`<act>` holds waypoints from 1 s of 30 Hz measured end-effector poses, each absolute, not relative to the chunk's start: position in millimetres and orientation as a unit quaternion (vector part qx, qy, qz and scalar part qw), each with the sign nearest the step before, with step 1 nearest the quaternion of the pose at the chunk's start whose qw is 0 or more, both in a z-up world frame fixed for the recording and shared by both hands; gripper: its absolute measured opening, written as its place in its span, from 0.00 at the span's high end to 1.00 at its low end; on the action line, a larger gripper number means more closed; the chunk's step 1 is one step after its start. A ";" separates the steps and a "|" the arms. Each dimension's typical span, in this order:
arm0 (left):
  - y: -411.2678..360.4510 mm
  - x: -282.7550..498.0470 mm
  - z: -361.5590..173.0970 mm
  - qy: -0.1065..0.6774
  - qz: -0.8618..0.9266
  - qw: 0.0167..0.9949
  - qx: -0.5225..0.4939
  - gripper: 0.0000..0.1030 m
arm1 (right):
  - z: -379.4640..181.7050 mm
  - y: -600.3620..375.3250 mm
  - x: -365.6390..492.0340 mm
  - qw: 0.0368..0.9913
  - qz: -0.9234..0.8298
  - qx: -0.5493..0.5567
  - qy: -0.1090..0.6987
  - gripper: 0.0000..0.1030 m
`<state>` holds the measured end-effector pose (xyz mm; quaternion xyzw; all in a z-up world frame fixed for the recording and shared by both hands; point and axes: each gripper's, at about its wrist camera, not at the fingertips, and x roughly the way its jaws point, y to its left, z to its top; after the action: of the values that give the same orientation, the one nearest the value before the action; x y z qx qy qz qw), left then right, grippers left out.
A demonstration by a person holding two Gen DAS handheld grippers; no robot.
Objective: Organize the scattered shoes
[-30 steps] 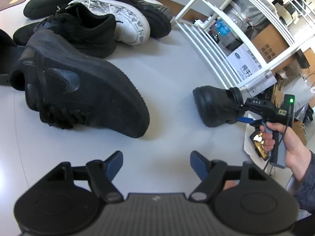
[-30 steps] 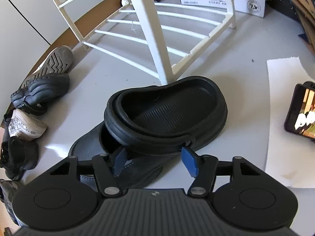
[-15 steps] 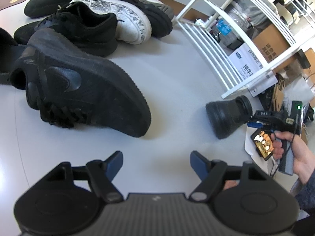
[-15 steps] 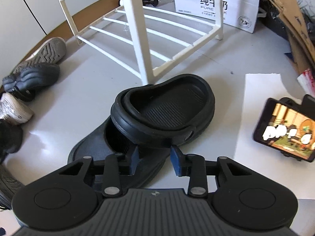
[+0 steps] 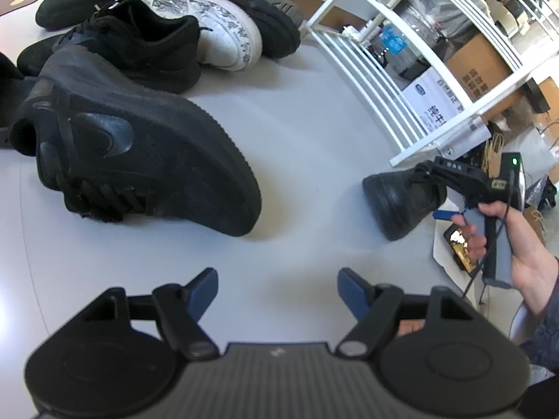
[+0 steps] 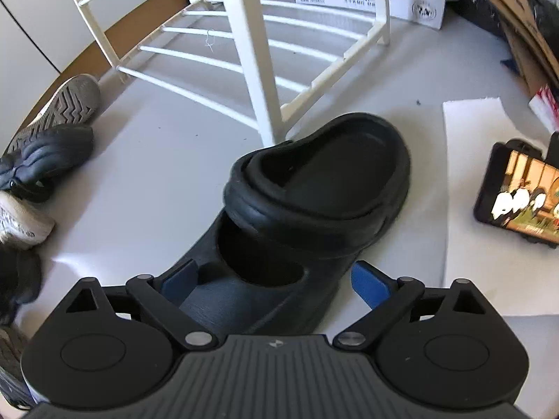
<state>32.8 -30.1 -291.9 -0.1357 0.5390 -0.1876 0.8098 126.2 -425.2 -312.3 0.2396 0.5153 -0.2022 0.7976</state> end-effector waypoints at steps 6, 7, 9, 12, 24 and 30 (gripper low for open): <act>-27.0 32.7 -292.1 0.539 -0.187 0.810 -0.136 0.24 | -313.1 -423.8 118.9 0.814 -0.190 0.228 0.498 0.05; -25.9 33.0 -292.4 0.539 -0.185 0.811 -0.136 0.24 | -312.8 -424.2 117.0 0.814 -0.187 0.233 0.499 0.06; -23.6 34.3 -292.4 0.539 -0.181 0.811 -0.138 0.24 | -312.6 -423.4 113.7 0.812 -0.179 0.241 0.501 0.11; -22.1 35.2 -291.4 0.538 -0.177 0.812 -0.138 0.24 | -310.5 -416.2 109.8 0.809 -0.176 0.241 0.507 0.14; -26.2 34.9 -293.5 0.544 -0.183 0.808 -0.135 0.24 | -305.1 -400.3 96.1 0.799 -0.160 0.251 0.522 0.29; -27.4 33.3 -294.1 0.546 -0.185 0.806 -0.135 0.24 | -299.7 -418.5 113.8 0.798 -0.190 0.266 0.506 0.15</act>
<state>33.3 -27.3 -294.1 -0.1352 0.5462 -0.1854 0.8056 113.8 -418.5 -299.7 0.2662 0.5057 -0.1900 0.7983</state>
